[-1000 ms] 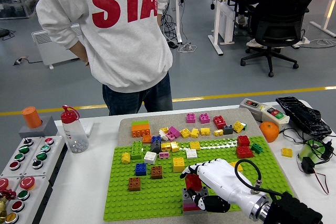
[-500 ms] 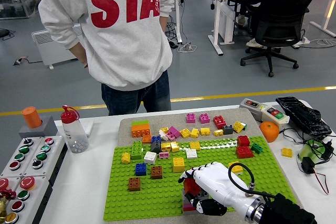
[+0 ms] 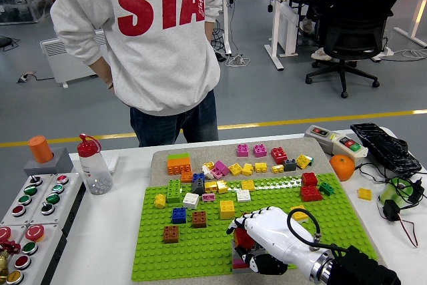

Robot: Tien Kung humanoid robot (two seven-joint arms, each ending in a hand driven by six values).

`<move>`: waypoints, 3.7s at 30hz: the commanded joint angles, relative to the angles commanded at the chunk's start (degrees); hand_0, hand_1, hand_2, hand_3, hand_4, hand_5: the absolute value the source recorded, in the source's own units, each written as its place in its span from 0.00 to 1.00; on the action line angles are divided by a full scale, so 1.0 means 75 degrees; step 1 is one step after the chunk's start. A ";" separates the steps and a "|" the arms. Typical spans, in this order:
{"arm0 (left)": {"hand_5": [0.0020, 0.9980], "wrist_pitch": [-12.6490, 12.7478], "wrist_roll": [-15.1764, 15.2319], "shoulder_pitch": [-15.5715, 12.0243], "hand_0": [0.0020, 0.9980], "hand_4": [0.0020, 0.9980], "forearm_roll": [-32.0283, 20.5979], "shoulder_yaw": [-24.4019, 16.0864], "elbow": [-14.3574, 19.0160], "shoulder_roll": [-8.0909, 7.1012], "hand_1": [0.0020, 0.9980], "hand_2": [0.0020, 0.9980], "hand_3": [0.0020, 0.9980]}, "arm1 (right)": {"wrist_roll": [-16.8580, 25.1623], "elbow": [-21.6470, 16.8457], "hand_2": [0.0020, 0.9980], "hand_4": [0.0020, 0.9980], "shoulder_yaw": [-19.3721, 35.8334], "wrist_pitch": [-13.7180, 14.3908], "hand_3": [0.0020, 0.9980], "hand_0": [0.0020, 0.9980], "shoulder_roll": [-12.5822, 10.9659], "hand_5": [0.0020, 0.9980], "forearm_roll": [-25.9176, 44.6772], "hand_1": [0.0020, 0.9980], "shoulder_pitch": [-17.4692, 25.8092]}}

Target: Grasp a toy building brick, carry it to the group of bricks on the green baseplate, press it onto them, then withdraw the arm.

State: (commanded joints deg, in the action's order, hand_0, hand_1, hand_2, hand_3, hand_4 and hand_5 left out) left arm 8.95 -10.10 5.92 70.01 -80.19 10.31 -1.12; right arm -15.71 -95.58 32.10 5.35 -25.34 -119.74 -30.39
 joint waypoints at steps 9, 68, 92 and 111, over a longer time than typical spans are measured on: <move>1.00 0.0002 -0.0011 -0.0032 0.66 0.30 0.0043 -0.0024 0.0000 0.0006 0.68 0.71 0.58 | 0.0071 -0.0024 0.64 0.50 -0.0106 -0.0033 0.71 0.59 -0.0061 0.16 0.0007 0.67 -0.0041; 1.00 0.0004 0.0009 -0.0016 0.66 0.30 -0.0018 -0.0010 0.0000 -0.0015 0.68 0.71 0.58 | 0.0150 0.0226 0.64 0.50 -0.0259 -0.0041 0.70 0.60 0.0058 0.15 0.0105 0.68 -0.0162; 1.00 0.0012 -0.0013 -0.0042 0.66 0.30 0.0050 -0.0043 0.0000 -0.0002 0.68 0.71 0.58 | 0.0163 0.0359 0.64 0.50 -0.0397 -0.0041 0.70 0.60 0.0095 0.15 0.0118 0.68 -0.0187; 1.00 0.0010 -0.0016 -0.0069 0.66 0.30 0.0045 -0.0037 0.0000 -0.0004 0.68 0.71 0.58 | 0.0228 0.0492 0.66 0.50 -0.0398 -0.0013 0.71 0.60 0.0134 0.15 0.0094 0.69 -0.0180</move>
State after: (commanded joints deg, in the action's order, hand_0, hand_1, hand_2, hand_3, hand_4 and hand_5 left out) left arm 9.03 -10.22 5.40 70.35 -80.47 10.31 -1.15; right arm -14.00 -91.89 29.12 5.26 -24.33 -119.03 -31.74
